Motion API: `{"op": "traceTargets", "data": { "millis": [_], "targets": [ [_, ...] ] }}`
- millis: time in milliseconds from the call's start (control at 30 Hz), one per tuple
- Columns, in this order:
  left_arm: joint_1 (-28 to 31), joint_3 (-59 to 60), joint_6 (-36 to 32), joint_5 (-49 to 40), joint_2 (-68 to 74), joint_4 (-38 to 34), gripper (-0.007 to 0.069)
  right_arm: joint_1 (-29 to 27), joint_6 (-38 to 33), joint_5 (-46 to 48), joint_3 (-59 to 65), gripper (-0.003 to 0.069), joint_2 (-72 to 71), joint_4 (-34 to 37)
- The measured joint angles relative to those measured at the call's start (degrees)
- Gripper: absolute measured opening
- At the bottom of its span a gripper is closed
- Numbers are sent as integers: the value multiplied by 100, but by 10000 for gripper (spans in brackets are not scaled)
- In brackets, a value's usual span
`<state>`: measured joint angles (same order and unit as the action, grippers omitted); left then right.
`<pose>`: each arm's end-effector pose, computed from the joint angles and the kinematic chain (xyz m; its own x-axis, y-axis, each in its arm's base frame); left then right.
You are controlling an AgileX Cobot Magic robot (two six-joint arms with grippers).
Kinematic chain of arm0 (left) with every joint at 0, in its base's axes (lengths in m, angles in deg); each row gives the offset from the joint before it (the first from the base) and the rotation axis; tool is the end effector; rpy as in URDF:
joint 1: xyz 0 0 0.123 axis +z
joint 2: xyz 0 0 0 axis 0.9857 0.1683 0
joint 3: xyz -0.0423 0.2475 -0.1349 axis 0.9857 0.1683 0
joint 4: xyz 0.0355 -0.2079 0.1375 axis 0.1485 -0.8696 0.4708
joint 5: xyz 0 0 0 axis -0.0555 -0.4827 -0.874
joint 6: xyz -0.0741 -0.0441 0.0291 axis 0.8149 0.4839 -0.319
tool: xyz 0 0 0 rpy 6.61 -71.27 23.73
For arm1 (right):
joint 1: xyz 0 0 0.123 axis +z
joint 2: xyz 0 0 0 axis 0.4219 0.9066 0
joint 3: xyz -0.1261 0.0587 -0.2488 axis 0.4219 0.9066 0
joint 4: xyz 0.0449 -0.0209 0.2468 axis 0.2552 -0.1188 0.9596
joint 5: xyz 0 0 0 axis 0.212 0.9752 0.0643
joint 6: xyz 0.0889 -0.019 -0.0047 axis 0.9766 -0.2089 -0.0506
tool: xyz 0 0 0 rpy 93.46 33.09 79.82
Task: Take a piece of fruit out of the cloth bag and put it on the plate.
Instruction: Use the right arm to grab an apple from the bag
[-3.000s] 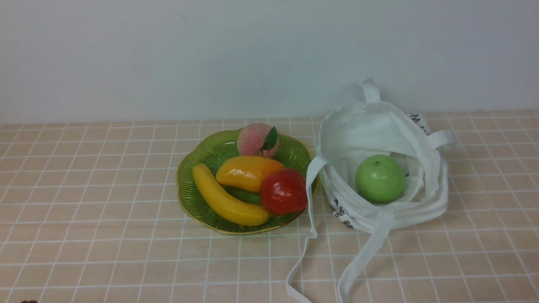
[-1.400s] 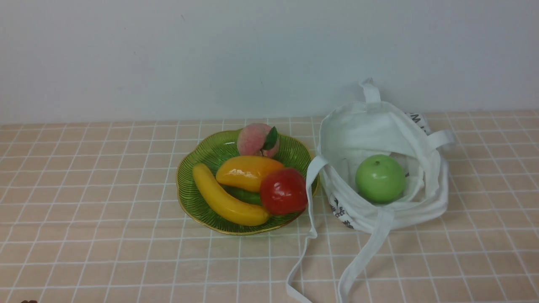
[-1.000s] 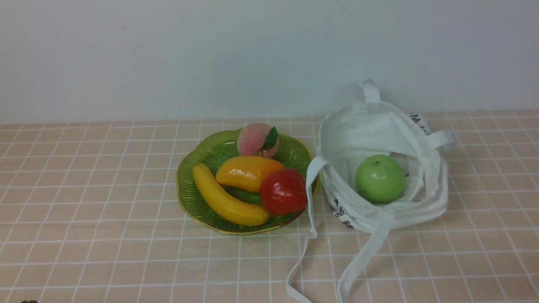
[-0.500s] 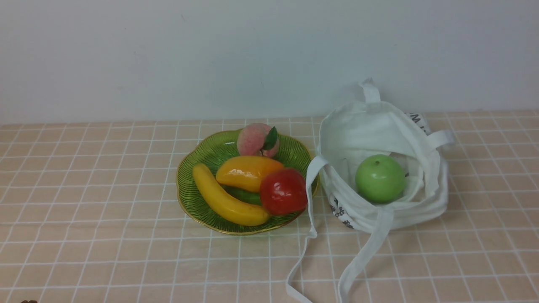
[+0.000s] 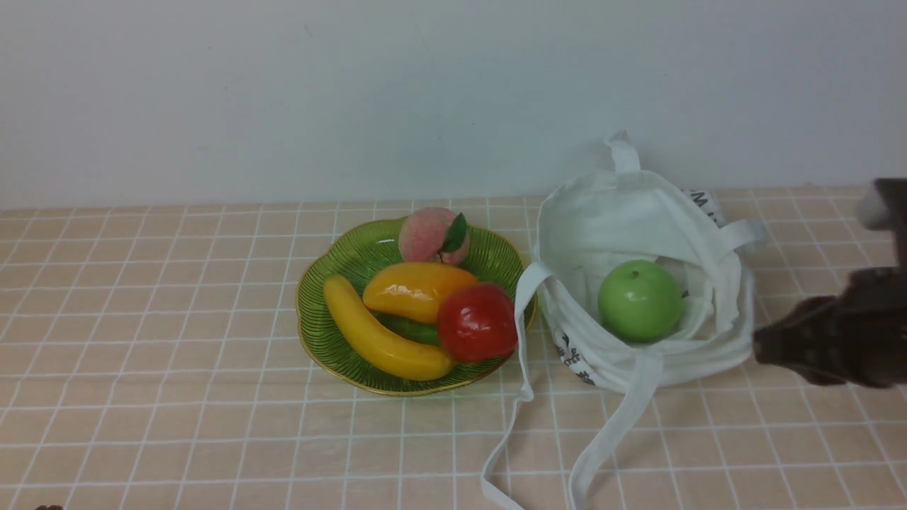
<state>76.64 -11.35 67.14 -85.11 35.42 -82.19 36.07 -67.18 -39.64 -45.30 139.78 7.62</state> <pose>0.0523 -0.0034 0.1701 -0.3078 -0.0175 -0.9513 0.0527 0.9980 -0.0354 0.2287 0.0650 0.2601 -0.8305 -0.1142 -0.5452 -0.2651 0.9418 0.2066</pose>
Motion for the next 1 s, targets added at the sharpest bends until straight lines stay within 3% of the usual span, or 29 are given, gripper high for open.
{"op": "traceTargets", "data": {
  "millis": [100, 133, 200, 233, 367, 567, 1000],
  "targets": [
    [0, 0, 0, 0, 0, 0, -8, 193, -232, -127, -660, 213, 989, 5],
    [0, 0, 0, 0, 0, 0, -8, 201, -233, -127, -660, 223, 989, 5],
    [0, 0, 0, 0, 0, 0, -8, 232, -291, -122, -1213, 363, 1647, -20],
    [0, 0, 0, 0, 0, 0, -8, 232, -290, -122, -1295, 374, 1737, -40],
    [0, 0, 0, 0, 0, 0, -8, 236, -301, -116, -2110, 626, 2662, -304],
    [0, 0, 0, 0, 0, 0, -8, 236, -296, -141, -2753, 689, 3567, -515],
    [0, 0, 0, 0, 0, 0, -8, 236, -222, -315, -3175, 672, 4212, -857]
  ]
}}
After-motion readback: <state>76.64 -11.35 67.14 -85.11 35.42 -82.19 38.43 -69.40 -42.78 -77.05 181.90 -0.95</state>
